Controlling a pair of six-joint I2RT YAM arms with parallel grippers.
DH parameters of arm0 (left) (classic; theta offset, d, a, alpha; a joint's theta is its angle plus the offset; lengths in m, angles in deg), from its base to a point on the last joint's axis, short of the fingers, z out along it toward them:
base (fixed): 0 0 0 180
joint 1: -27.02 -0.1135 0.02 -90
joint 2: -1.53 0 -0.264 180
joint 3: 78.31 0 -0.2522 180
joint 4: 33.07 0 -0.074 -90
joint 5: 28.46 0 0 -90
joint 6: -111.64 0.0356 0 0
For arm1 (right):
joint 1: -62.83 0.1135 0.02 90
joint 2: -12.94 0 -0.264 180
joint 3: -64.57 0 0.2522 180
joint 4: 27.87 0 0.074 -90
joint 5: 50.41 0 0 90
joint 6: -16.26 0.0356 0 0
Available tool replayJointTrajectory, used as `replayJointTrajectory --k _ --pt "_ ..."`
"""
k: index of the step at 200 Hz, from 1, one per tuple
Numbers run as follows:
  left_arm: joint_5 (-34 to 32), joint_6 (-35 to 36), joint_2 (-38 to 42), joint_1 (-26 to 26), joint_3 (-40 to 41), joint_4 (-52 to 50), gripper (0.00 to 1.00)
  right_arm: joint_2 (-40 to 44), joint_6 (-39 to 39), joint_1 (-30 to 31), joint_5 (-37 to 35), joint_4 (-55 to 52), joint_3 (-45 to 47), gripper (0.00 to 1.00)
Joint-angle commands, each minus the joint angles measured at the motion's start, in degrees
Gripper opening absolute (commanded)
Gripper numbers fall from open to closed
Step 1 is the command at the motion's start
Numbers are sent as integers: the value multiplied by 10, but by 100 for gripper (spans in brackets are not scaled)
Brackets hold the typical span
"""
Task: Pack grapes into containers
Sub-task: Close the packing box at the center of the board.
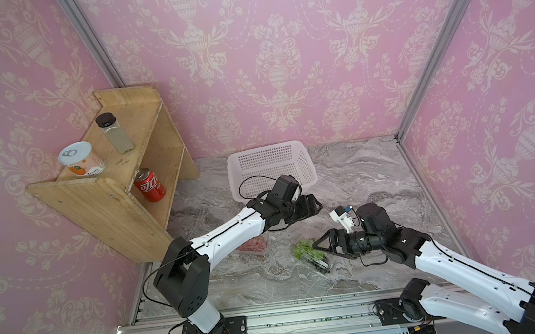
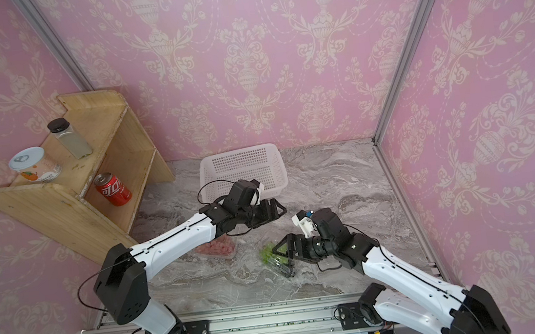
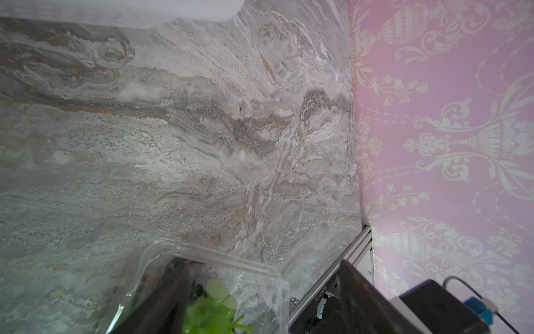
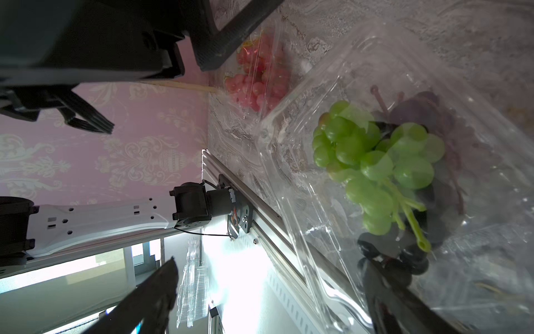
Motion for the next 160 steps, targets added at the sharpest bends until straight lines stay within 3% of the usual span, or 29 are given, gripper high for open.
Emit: replayJointTrajectory --k 1,84,120,160 --pt "9 -1 22 27 26 -16 80 22 29 23 -47 22 14 100" --pt "1 -31 16 79 92 -9 79 107 36 68 -106 -70 22 99" --pt "-6 -31 17 81 99 -9 79 128 60 153 -162 -118 4 94" --pt "-18 -31 21 81 103 -8 79 75 126 279 -213 -51 26 87"
